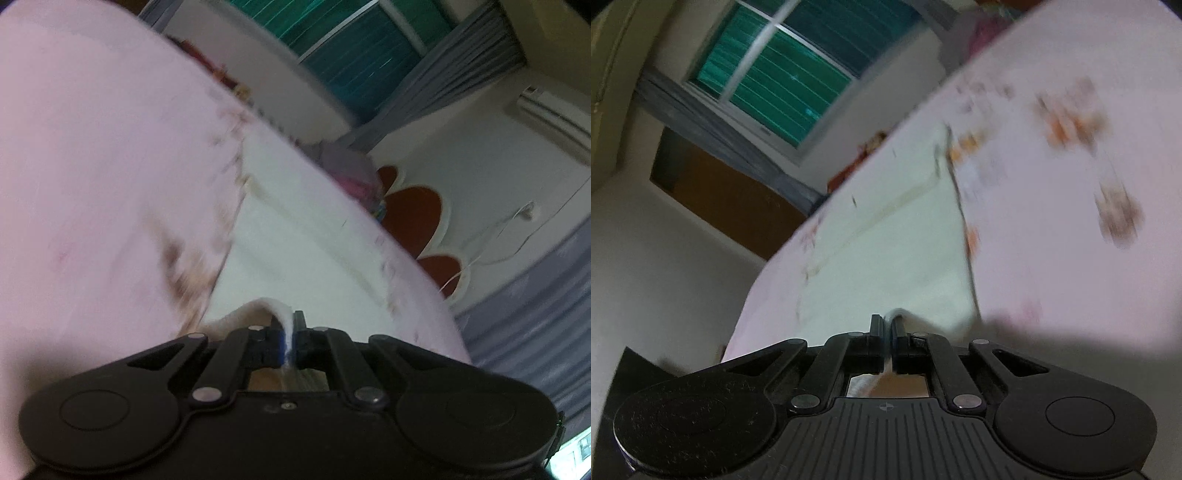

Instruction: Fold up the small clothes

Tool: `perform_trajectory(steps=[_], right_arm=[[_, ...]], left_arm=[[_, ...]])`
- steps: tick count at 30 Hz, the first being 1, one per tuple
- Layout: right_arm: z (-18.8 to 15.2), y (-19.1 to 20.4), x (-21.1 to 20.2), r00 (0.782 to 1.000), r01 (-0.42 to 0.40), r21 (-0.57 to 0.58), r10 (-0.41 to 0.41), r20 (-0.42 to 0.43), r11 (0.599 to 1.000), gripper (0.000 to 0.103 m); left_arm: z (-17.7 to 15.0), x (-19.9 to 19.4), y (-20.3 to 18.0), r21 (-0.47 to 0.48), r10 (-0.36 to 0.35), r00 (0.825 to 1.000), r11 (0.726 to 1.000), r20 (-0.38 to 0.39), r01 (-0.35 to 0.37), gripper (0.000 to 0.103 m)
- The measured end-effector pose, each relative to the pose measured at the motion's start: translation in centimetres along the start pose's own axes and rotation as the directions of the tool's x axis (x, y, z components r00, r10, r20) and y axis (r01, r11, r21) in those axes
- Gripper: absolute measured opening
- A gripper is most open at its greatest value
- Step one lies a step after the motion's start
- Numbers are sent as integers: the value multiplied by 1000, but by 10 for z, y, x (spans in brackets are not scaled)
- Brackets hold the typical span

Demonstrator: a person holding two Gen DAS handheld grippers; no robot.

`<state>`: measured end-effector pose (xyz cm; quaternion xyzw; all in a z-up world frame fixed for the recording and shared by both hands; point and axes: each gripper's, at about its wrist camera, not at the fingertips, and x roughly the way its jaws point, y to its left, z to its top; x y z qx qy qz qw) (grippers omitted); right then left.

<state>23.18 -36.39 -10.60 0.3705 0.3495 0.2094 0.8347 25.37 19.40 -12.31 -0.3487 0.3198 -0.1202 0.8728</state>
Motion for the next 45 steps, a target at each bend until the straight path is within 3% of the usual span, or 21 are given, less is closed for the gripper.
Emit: perform_trajectory(steps=[4, 10, 11, 13, 16, 19, 21, 23, 25, 31, 32, 34, 36, 40, 45], right_arm=[[52, 20, 33, 998, 24, -50, -21, 62, 998, 3], [138, 18, 86, 986, 77, -5, -75, 146, 997, 0], [149, 18, 96, 987, 82, -9, -80, 139, 997, 0], [164, 12, 118, 997, 63, 17, -64, 48, 998, 1], [156, 8, 140, 991, 126, 5, -125, -41, 992, 4], [132, 0, 161, 982, 175, -4, -175, -73, 984, 60], [118, -4, 175, 982, 156, -19, -157, -106, 988, 59], [108, -4, 190, 975, 159, -59, -166, -150, 986, 37], [101, -1, 201, 962, 200, -125, -219, -163, 972, 37], [81, 3, 223, 943, 198, -258, -256, -215, 946, 37], [78, 7, 225, 941, 192, -296, -261, -217, 936, 29], [71, 15, 228, 933, 168, -363, -267, -240, 916, 1], [63, 25, 216, 943, 179, -438, -281, -180, 881, 1], [67, 34, 176, 969, 215, -457, -247, -10, 863, 1], [90, 41, 158, 962, 271, -464, -225, 153, 843, 1]], left_arm=[[49, 40, -14, 15, -33, 999, 999, 40, 32, 3], [111, 113, -19, 34, -37, 999, 999, 8, 37, 3], [118, 129, -20, 41, -10, 1000, 999, -23, 11, 3], [122, 148, -17, 36, 4, 997, 999, -71, -2, 3], [114, 161, 0, -1, 15, 994, 1000, -109, -15, 3], [100, 158, 22, -72, 20, 992, 997, -121, -29, 3], [88, 152, 33, -99, 32, 991, 994, -129, -45, 3], [85, 145, 42, -112, 38, 991, 992, -132, -53, 3], [83, 140, 48, -132, 36, 991, 990, -128, -53, 3], [74, 128, 41, -113, 49, 992, 992, -115, -62, 3], [72, 126, 39, -109, 49, 992, 992, -112, -62, 3], [68, 119, 36, -105, 46, 994, 993, -104, -57, 3], [67, 113, 31, -97, 39, 995, 994, -94, -48, 3], [71, 105, 24, -98, 12, 997, 995, -70, -19, 3], [94, 126, 12, -122, -38, 998, 992, -52, 31, 3]])
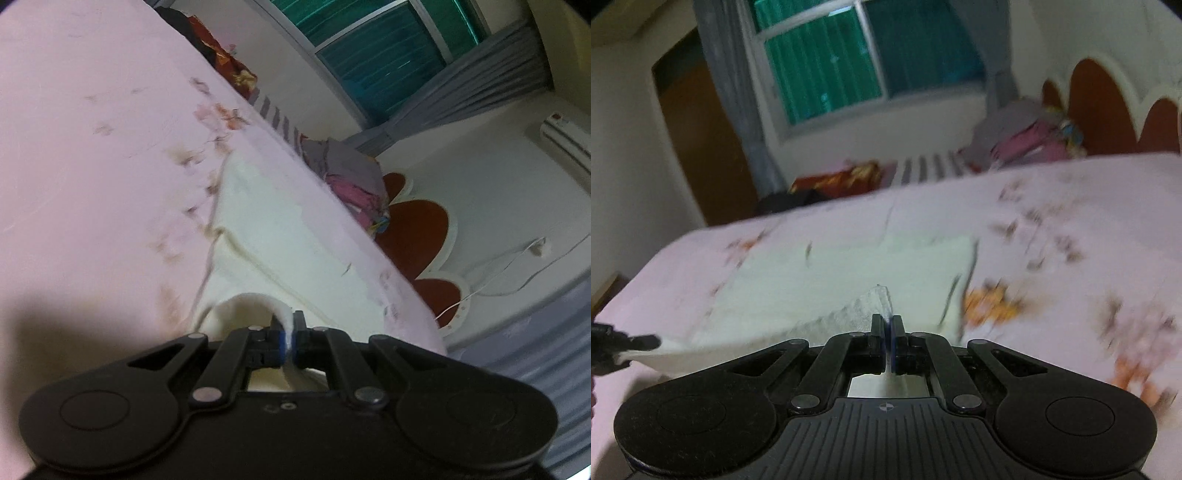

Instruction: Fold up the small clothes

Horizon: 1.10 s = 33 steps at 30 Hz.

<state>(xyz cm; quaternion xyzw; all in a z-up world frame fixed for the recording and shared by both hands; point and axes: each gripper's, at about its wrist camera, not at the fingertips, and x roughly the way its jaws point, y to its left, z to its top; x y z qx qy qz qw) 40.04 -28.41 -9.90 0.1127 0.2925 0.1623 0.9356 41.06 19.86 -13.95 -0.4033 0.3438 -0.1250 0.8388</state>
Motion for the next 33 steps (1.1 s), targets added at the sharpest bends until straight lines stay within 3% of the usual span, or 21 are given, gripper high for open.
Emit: perform_trajectory(steps=[7, 15, 17, 18, 19, 20, 21, 22, 23, 25, 27, 30, 33], right_arm=[[42, -10, 50, 996, 74, 38, -75, 43, 997, 1], [75, -45, 124, 991, 132, 103, -130, -21, 986, 1], [78, -51, 145, 990, 141, 112, -137, -45, 984, 1], [78, -54, 154, 989, 145, 120, -139, -56, 982, 1], [79, -58, 165, 988, 142, 132, -133, -73, 981, 2], [79, -62, 175, 987, 136, 147, -121, -101, 980, 2], [80, -65, 183, 983, 154, 157, -136, -123, 976, 2], [81, -67, 187, 978, 183, 157, -164, -126, 970, 2], [81, -68, 188, 975, 203, 163, -183, -126, 966, 3], [81, -73, 182, 981, 177, 190, -159, -108, 966, 4], [79, -72, 178, 983, 164, 174, -146, -109, 971, 4], [76, -71, 179, 980, 161, 143, -141, -143, 976, 4], [75, -68, 185, 974, 180, 120, -160, -160, 976, 4]], left_arm=[[59, 70, -27, 65, 6, 999, 998, -39, -3, 3], [109, 151, -11, 85, 75, 988, 994, -133, -64, 3], [114, 164, -5, 81, 58, 988, 996, -146, -46, 6], [116, 167, -3, 84, 55, 989, 996, -139, -44, 19], [118, 167, -1, 89, 46, 991, 995, -127, -35, 40], [119, 164, -2, 102, 48, 994, 994, -103, -38, 55], [119, 157, -3, 129, 68, 997, 990, -48, -62, 77], [118, 152, -4, 154, 82, 997, 985, -15, -79, 82], [119, 149, -4, 175, 86, 996, 981, -5, -83, 80], [118, 149, -4, 223, 79, 996, 972, -40, -69, 66], [116, 158, -8, 311, 123, 987, 947, -101, -86, 52], [111, 170, -19, 450, 210, 972, 882, -109, -140, 51], [113, 175, -22, 479, 208, 972, 868, -108, -133, 51]])
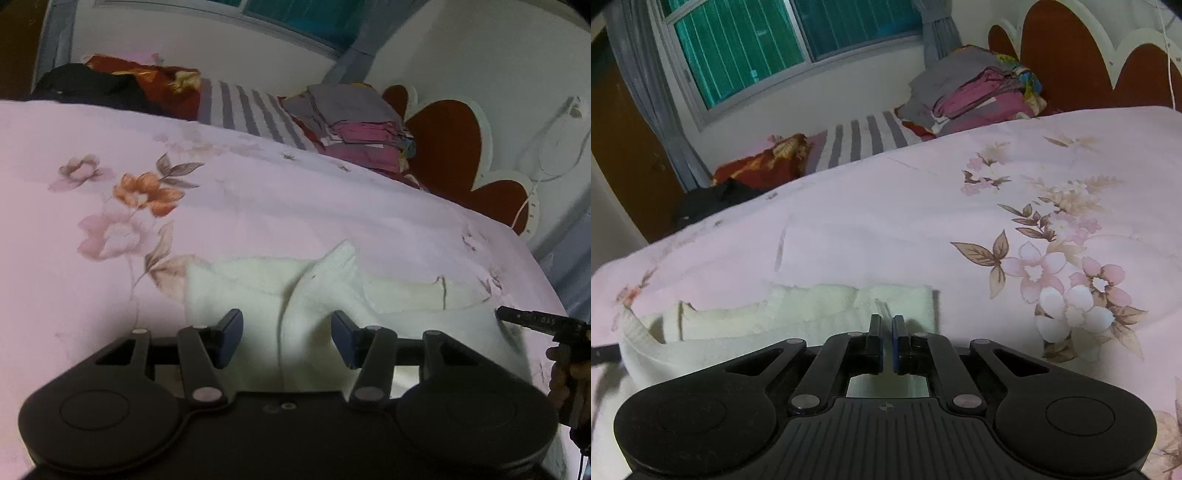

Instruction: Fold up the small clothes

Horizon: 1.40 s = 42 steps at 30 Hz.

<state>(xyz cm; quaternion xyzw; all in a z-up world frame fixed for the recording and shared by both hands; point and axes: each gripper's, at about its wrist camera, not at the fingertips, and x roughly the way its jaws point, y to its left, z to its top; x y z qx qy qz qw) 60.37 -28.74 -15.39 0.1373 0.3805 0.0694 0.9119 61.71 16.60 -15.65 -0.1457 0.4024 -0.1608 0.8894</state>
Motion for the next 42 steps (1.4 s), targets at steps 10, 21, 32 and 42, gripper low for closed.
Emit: perform_trajectory(steps=[10, 21, 32, 42], right_arm=[[2, 6, 0, 999, -32, -85, 33, 9, 996, 47], [-3, 17, 11, 1000, 15, -191, -18, -16, 982, 2], [-3, 15, 26, 997, 72, -160, -68, 28, 985, 2], [4, 15, 21, 992, 125, -135, -126, 1, 983, 46]], left_arm=[[10, 11, -2, 17, -28, 1000, 999, 8, 28, 53], [4, 4, 1, 35, -104, 993, 994, 49, 102, 2], [4, 6, 7, 5, -7, 998, 1000, 60, 7, 2], [-6, -10, -11, 35, 134, 978, 989, 160, -141, 62]])
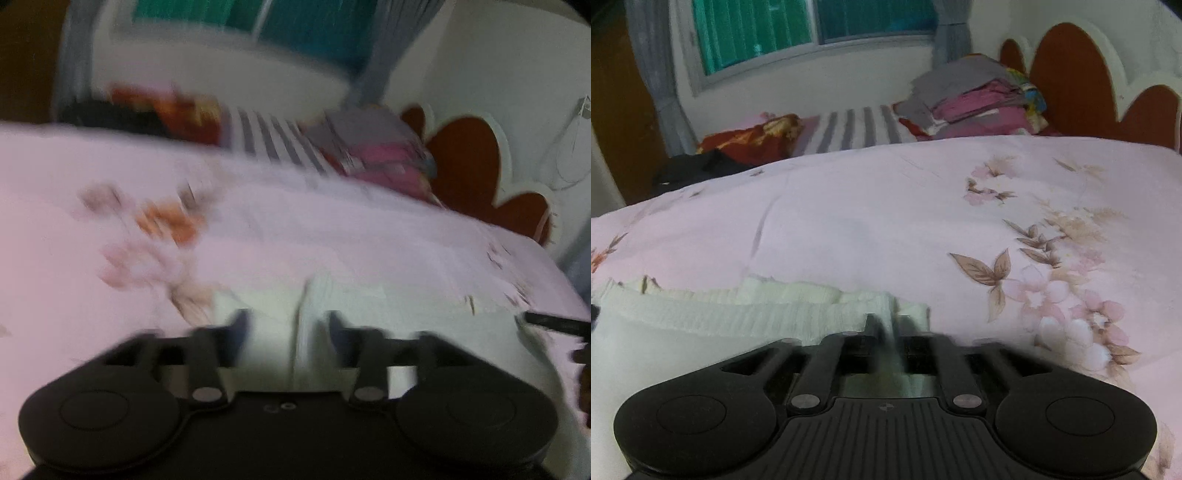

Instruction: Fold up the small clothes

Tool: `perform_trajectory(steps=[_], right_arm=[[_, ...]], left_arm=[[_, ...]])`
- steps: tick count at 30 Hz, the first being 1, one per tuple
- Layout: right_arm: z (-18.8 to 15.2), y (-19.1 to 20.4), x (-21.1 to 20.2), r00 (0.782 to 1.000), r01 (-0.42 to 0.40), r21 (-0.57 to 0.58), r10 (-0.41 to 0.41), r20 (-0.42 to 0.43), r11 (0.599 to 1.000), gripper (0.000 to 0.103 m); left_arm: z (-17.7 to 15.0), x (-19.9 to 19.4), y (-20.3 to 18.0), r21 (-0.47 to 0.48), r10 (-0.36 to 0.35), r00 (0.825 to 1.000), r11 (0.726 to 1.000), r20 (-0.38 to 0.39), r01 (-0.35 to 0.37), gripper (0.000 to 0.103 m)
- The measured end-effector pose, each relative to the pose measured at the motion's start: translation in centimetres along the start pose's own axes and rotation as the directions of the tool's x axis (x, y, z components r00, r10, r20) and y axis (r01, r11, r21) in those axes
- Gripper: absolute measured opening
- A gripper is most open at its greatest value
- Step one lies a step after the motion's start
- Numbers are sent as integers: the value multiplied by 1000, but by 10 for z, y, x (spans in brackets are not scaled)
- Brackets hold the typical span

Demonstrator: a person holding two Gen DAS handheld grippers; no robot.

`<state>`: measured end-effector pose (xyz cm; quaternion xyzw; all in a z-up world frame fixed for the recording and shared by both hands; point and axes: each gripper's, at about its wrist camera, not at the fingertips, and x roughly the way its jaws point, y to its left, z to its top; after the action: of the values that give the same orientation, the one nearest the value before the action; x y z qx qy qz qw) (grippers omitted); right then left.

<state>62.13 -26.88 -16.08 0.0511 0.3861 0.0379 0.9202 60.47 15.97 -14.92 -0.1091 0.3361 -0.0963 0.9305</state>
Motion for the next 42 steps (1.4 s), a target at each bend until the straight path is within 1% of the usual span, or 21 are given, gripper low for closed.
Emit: perform_trajectory(steps=[1, 2, 4, 5, 7, 10, 12, 13, 14, 15, 16, 18, 20, 23, 25, 27, 30, 34, 37, 39, 42], right_arm=[[-2, 4, -15, 997, 32, -10, -32, 69, 999, 66], [-5, 9, -29, 992, 13, -20, -11, 128, 1000, 66], [-8, 25, -36, 991, -85, -29, 88, 99, 996, 64], [-11, 38, -37, 985, -147, -56, 151, 84, 988, 52], [-20, 72, -30, 974, -221, -120, 225, 21, 968, 46], [-31, 105, -21, 953, -302, -188, 299, -43, 935, 47], [-33, 105, -19, 950, -313, -224, 307, -64, 923, 47], [-32, 95, -19, 953, -303, -224, 298, -58, 926, 47], [-29, 78, -19, 973, -230, -205, 229, -30, 951, 47], [-25, 56, -15, 995, -102, -157, 103, -3, 982, 47], [-23, 31, -10, 1000, -4, -86, 4, -9, 996, 47], [-22, 1, -13, 998, -55, -3, 55, -9, 998, 47], [-20, 13, -26, 1000, 11, -71, -10, 12, 997, 48], [-28, 31, -57, 990, -113, -70, 118, 73, 991, 53], [-41, 53, -63, 981, -182, -115, 188, 48, 977, 53], [-55, 68, -61, 968, -252, -124, 253, -8, 960, 53], [-73, 73, -61, 976, -216, -205, 216, -27, 954, 53], [-71, 36, -68, 997, -79, -115, 77, -21, 990, 53], [-76, 44, -98, 991, -134, -161, 136, -1, 978, 53], [-88, 55, -111, 974, -227, -143, 227, -20, 963, 52], [-114, 74, -119, 959, -280, -157, 271, -78, 947, 52]], left_arm=[[-1, -9, -9, 10, 7, 999, 1000, 33, -7, 68], [-2, -13, -20, 26, -25, 999, 999, 35, 24, 68], [-6, -8, -51, 103, -89, 996, 991, -4, 89, 67], [-9, -3, -68, 144, -101, 995, 984, -24, 104, 67], [-16, 9, -95, 200, -125, 989, 970, -72, 138, 67], [-26, 18, -101, 232, -98, 990, 965, -104, 120, 72], [-31, 14, -82, 232, -37, 997, 971, -73, 53, 73], [-33, 12, -65, 216, 28, 998, 976, -55, -16, 73], [-34, 11, -49, 181, 65, 997, 982, -44, -56, 73], [-36, 8, -38, 136, 59, 998, 989, -37, -53, 76], [-38, 6, -31, 112, 22, 999, 993, -29, -18, 76], [-36, -1, -38, 130, 45, 999, 991, -10, -44, 76], [-36, -18, -55, 149, 44, 998, 988, 51, -51, 78], [-49, -31, -92, 202, -16, 998, 979, 58, 4, 83], [-60, -28, -113, 236, -64, 998, 970, 3, 62, 81], [-70, -19, -126, 278, -64, 997, 958, -47, 75, 79], [-75, -11, -111, 254, 23, 997, 967, -80, -2, 79], [-75, -31, -99, 221, 68, 996, 974, -57, -54, 75], [-83, -56, -115, 202, -14, 999, 979, -34, 21, 74], [-98, -63, -130, 214, -24, 998, 976, -60, 36, 72], [-124, -63, -144, 247, -2, 992, 968, -128, 34, 72]])
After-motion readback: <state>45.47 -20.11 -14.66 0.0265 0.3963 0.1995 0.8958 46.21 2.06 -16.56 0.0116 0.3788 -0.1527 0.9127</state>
